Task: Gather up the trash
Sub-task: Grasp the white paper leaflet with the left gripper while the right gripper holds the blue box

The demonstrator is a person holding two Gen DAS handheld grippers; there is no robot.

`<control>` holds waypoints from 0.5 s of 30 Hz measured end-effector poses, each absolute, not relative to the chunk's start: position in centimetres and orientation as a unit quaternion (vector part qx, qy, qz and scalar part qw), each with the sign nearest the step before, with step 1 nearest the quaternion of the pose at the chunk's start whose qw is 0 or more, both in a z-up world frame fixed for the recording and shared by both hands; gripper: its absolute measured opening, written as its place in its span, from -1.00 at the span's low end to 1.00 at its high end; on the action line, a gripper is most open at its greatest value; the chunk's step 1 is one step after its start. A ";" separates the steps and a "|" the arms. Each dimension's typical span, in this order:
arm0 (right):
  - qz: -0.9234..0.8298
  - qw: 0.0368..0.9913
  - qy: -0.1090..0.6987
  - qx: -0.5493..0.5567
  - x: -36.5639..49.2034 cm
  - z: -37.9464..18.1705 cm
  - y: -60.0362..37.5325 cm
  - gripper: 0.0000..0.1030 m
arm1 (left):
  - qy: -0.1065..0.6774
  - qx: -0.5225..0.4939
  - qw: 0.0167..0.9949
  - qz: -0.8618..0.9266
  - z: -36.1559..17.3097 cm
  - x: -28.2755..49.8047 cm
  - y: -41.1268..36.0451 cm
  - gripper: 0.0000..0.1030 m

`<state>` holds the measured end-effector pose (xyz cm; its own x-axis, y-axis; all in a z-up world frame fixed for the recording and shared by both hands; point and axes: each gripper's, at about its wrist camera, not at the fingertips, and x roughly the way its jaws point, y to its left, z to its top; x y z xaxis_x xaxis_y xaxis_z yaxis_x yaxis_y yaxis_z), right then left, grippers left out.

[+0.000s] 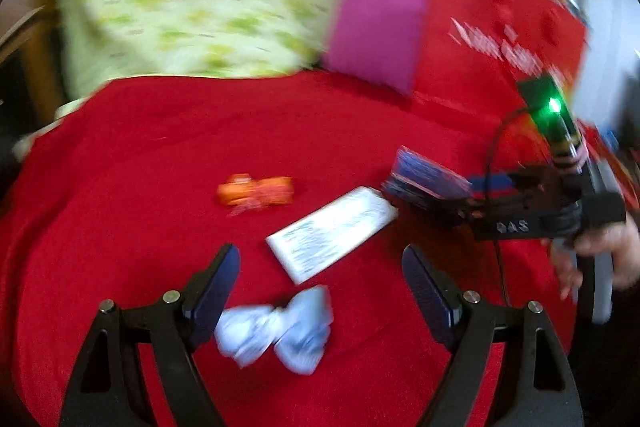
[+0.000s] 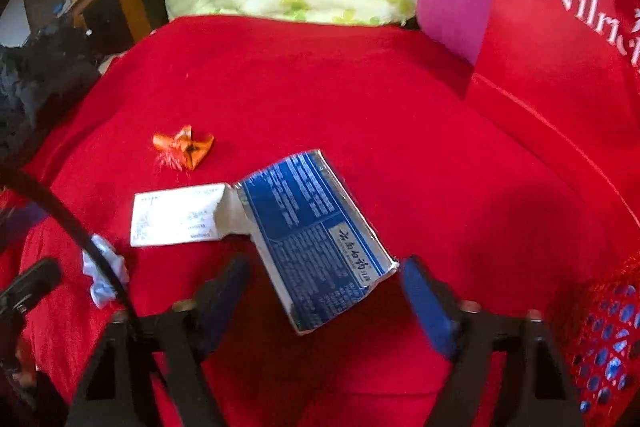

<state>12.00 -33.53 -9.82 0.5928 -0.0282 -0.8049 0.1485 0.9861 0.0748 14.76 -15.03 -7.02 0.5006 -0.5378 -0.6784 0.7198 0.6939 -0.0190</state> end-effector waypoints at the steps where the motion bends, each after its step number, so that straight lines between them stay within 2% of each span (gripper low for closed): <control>1: -0.049 0.890 0.449 0.066 12.0 -10.0 -33.7 0.35 | 0.339 0.161 0.844 -0.383 -7.4 15.2 -16.3 0.63; 4: -0.033 0.890 0.447 0.077 12.0 -9.6 -34.3 0.33 | 0.331 0.211 0.831 -0.393 -8.2 16.4 -18.7 0.63; 11: -0.026 0.883 0.455 0.117 11.6 -9.7 -35.2 0.33 | 0.370 0.197 0.817 -0.396 -10.4 19.6 -20.0 0.63; 15: -0.023 0.881 0.455 0.124 11.6 -9.9 -35.1 0.33 | 0.374 0.222 0.807 -0.400 -11.1 19.1 -20.1 0.63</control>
<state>11.58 -35.07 -9.90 0.5842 0.0735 -0.8082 0.1529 0.9681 0.1986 19.14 -20.07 -11.07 0.4006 -0.4791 -0.7810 0.8116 0.5812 0.0597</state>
